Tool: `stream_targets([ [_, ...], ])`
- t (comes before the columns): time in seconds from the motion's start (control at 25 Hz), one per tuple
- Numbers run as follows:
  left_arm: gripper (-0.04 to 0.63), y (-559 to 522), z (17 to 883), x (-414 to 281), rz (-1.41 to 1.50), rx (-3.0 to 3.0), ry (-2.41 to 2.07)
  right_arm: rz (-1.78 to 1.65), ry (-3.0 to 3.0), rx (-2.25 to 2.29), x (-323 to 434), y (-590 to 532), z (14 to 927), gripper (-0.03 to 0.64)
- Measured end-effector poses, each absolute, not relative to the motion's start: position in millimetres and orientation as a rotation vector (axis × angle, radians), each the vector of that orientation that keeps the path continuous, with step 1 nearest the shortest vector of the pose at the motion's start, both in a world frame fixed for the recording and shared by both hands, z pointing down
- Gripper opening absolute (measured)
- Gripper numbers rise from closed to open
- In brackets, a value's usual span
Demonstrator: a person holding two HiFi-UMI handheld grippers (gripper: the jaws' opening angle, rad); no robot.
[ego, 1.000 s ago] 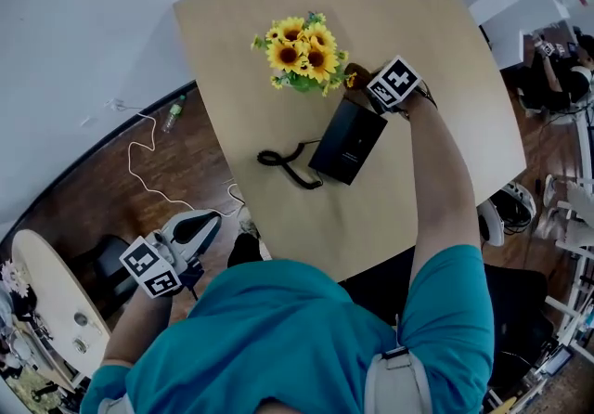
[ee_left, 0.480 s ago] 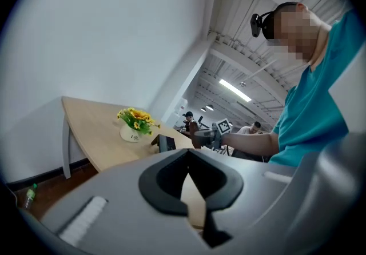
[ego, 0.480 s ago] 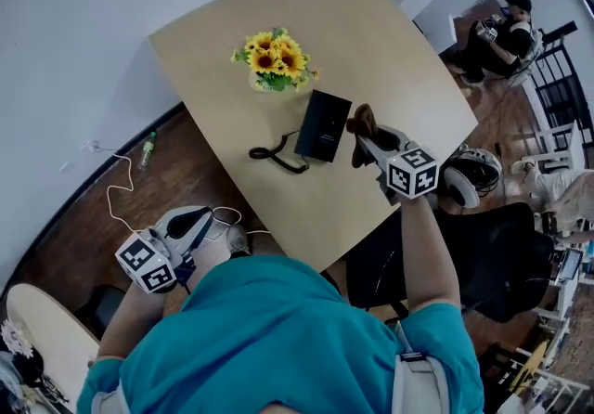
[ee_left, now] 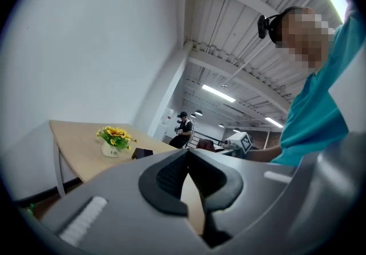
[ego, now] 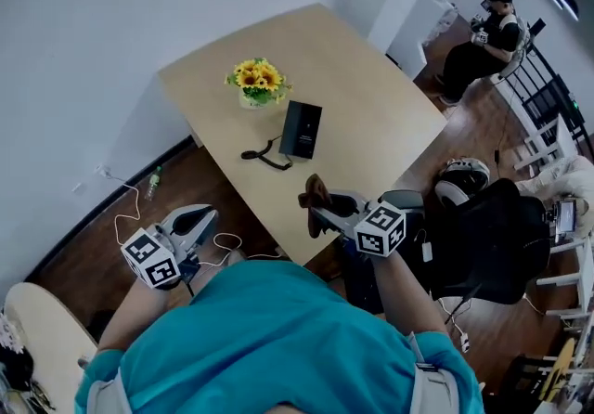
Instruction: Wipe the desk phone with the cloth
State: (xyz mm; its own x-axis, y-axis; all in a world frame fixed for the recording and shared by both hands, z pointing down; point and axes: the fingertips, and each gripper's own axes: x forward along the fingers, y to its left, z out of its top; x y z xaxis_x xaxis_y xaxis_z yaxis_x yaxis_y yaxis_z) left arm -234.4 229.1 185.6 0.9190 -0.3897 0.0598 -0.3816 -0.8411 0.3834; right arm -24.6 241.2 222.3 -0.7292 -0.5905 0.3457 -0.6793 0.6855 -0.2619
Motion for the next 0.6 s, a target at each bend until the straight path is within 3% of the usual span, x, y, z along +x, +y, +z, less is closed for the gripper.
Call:
stream_targets([
  [0.36,0.005,407,183,-157,-0.03,2.658,-0.623,0.354,-2.759,0.807,7,411,202,0.112],
  [0.6,0.005,471,161,-174,-0.068,2.69,-0.678,0.337,-2.815,0.706,-18,483,181,0.112],
])
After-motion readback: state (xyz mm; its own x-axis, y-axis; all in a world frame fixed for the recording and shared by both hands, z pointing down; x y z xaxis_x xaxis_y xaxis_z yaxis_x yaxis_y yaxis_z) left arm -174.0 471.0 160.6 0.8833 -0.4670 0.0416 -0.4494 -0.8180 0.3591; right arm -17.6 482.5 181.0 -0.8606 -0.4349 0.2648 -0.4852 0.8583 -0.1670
